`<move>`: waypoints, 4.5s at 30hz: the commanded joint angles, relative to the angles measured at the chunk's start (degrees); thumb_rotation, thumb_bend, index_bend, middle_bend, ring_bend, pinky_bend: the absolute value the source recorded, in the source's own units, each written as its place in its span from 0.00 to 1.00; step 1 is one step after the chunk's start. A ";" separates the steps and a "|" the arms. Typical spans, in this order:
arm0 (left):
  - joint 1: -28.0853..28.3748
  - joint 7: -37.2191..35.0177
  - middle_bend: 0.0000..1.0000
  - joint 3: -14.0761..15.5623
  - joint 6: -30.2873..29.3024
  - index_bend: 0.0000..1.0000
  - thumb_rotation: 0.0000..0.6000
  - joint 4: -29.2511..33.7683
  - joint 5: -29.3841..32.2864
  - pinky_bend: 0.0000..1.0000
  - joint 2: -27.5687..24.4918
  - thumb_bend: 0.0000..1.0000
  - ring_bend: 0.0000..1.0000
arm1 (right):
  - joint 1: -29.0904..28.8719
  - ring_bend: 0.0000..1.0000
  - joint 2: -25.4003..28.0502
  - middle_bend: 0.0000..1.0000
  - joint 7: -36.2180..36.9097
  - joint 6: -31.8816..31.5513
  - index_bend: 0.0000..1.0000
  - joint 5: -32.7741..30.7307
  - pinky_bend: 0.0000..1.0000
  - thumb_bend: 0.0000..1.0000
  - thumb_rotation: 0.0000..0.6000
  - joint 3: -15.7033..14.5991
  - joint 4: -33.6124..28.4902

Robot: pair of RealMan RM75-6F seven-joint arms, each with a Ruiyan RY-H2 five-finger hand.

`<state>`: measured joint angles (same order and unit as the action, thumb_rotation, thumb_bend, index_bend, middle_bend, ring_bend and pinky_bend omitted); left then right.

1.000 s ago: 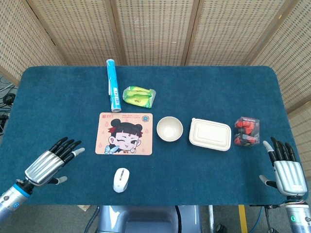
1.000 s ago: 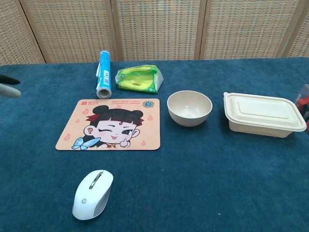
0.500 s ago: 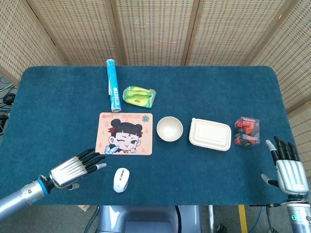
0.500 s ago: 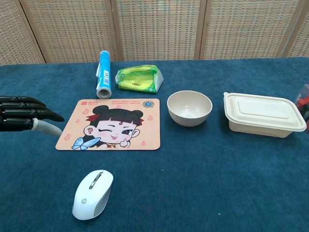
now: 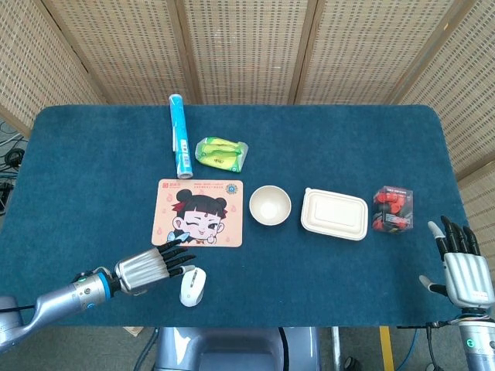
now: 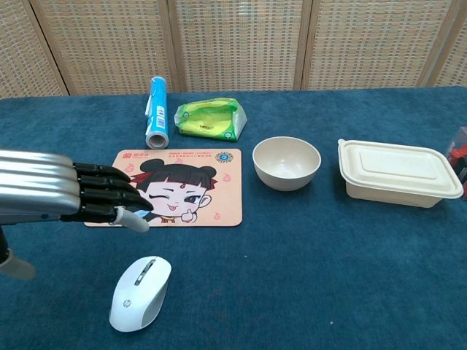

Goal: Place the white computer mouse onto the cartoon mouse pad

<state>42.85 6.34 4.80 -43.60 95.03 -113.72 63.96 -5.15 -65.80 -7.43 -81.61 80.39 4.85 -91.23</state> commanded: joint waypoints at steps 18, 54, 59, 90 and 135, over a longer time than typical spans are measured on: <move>6.51 7.74 0.00 -0.38 7.25 0.00 1.00 -2.03 4.52 0.00 7.88 0.18 0.00 | 0.02 0.00 0.26 0.00 1.90 0.47 0.02 -1.20 0.00 0.00 1.00 0.53 0.63; 9.90 14.14 0.00 1.23 11.02 0.24 1.00 -3.70 12.64 0.00 13.67 0.23 0.00 | 0.32 0.00 0.49 0.00 3.85 -0.04 0.02 -1.32 0.00 0.00 1.00 0.87 0.95; 9.94 14.65 0.00 1.54 10.60 0.33 1.00 -3.84 13.20 0.00 14.07 0.24 0.00 | 0.35 0.00 0.52 0.00 4.01 -0.09 0.02 -1.27 0.00 0.00 1.00 0.88 0.97; 10.20 14.59 0.00 1.57 4.01 0.59 1.00 -6.52 12.99 0.00 11.79 0.29 0.00 | 0.40 0.00 0.44 0.00 3.78 -0.02 0.02 -1.26 0.00 0.00 1.00 0.79 1.08; 16.87 1.19 0.00 -2.79 3.08 0.50 1.00 -38.57 17.55 0.00 27.19 0.27 0.00 | -0.16 0.00 -0.15 0.00 3.33 2.42 0.02 -4.21 0.00 0.00 1.00 1.31 2.72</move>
<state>59.67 7.29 2.00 -40.40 56.62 -96.19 90.99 -5.31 -65.95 -4.10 -79.19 76.17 6.16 -88.51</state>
